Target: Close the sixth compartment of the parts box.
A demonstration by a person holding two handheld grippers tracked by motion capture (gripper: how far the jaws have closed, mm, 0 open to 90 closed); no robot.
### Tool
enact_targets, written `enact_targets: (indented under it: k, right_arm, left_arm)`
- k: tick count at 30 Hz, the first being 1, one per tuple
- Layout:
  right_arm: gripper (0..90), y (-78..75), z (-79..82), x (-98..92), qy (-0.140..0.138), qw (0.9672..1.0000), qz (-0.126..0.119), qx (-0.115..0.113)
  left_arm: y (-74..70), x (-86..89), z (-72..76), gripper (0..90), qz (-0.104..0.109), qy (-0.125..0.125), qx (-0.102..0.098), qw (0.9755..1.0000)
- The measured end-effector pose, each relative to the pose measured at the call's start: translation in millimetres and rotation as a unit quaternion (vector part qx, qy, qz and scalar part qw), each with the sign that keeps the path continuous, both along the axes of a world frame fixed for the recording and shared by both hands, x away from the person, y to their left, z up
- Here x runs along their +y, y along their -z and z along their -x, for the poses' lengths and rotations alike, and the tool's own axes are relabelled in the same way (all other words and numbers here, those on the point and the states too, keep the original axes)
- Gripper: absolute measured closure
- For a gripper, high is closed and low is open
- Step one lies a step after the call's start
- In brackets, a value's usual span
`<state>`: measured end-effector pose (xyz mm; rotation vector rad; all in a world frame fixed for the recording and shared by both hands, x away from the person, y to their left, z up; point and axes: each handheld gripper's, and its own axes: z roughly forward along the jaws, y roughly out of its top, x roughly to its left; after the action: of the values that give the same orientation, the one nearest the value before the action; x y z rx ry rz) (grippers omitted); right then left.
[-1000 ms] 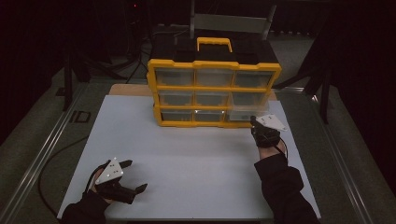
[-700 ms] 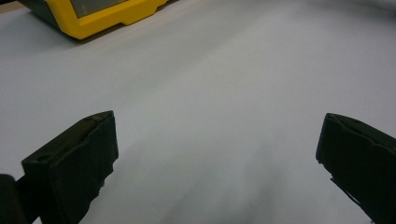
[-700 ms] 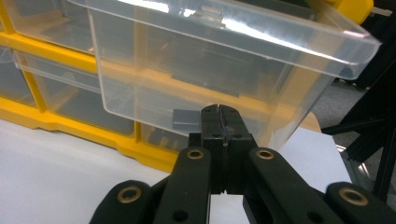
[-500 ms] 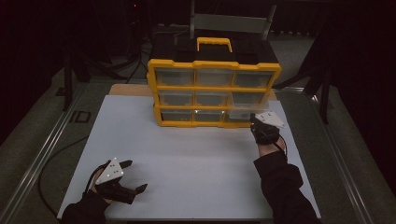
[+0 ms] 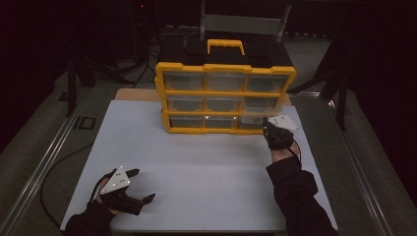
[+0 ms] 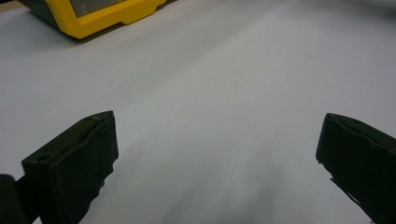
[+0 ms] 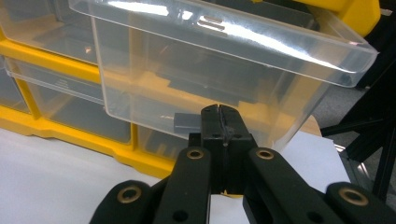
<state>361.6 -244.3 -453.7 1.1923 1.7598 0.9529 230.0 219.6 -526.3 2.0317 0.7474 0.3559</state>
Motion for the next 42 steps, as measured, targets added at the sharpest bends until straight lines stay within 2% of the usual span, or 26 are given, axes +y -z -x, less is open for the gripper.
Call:
enact_targets:
  k: [21, 42]
  right_arm:
    - [90.0, -1.8, -10.0, 8.6, -0.002, 1.0, 0.009, -0.001]
    - [90.0, -2.2, -25.4, 10.7, 0.008, 0.9998, 0.016, 0.006]
  left_arm:
    - [-0.6, 0.3, 0.4, 0.3, 0.002, 0.0, -0.001, 1.0]
    - [-1.3, 0.8, 0.7, 0.4, 0.004, 0.0, -0.002, 1.0]
